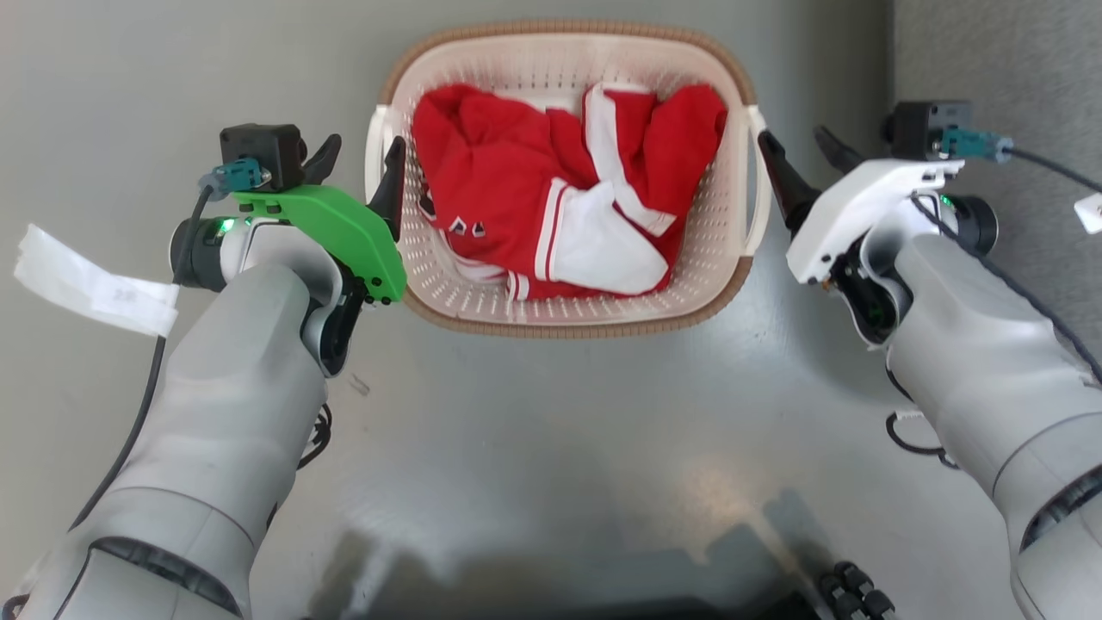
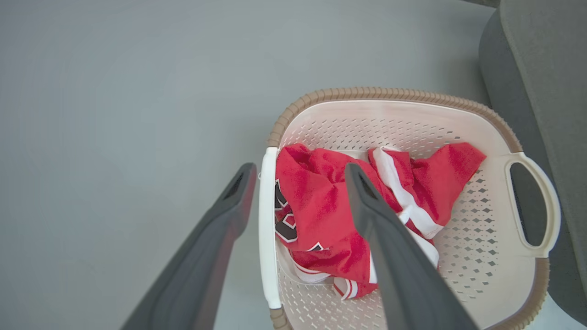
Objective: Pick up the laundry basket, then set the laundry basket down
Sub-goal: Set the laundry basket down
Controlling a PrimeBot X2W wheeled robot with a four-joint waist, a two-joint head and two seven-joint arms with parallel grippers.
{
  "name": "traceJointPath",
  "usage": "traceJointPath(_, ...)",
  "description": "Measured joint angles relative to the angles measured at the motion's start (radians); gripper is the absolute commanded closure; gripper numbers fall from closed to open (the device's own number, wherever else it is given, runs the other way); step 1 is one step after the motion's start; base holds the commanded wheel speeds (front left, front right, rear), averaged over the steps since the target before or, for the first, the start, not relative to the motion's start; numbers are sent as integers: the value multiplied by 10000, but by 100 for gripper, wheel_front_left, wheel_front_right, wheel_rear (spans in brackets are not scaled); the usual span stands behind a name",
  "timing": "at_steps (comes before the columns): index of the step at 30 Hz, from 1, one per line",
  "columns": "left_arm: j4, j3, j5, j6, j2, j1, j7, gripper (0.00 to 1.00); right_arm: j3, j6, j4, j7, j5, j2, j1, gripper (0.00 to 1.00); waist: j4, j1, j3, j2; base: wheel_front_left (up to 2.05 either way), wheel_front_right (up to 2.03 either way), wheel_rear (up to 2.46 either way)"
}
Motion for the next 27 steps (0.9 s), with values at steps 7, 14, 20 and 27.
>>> traceJointPath(7,-625,453,111,-46,180,424,0,0,-169,0,-437,-10,-6,-130,391,0,-14,0,-873,0,0,0,0)
traceJointPath(14,-1262,1070,462,-54,395,1110,-2,0,-606,0,-1195,-12,-253,-286,605,0,-18,0,-1769,0,0,0,0)
traceJointPath(20,-2065,1705,746,-54,604,1781,-27,0,-1231,0,-1935,-12,-686,-514,1243,0,-19,0,-2659,0,0,0,0)
traceJointPath(27,-2792,2263,1244,-52,648,2651,-27,0,-1958,-4,-2692,-31,-1183,-698,2010,0,6,0,-3557,0,0,0,0)
